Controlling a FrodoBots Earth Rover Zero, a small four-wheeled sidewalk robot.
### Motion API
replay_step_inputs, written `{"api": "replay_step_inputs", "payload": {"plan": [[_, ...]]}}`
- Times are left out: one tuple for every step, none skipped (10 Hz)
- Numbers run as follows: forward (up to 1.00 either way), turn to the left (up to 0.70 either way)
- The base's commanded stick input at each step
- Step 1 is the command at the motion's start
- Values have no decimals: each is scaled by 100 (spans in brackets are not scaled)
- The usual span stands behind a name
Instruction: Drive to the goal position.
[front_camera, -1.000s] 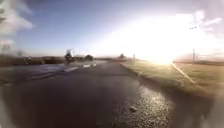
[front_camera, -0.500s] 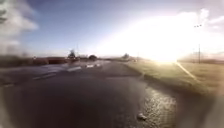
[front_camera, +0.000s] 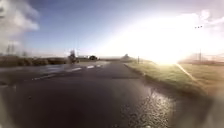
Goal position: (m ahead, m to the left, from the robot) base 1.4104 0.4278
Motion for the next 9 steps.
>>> {"api": "replay_step_inputs", "payload": {"plan": [[45, 0], [45, 0], [45, 0], [45, 0], [45, 0], [45, 0], [45, 0], [45, 0], [45, 0]]}}
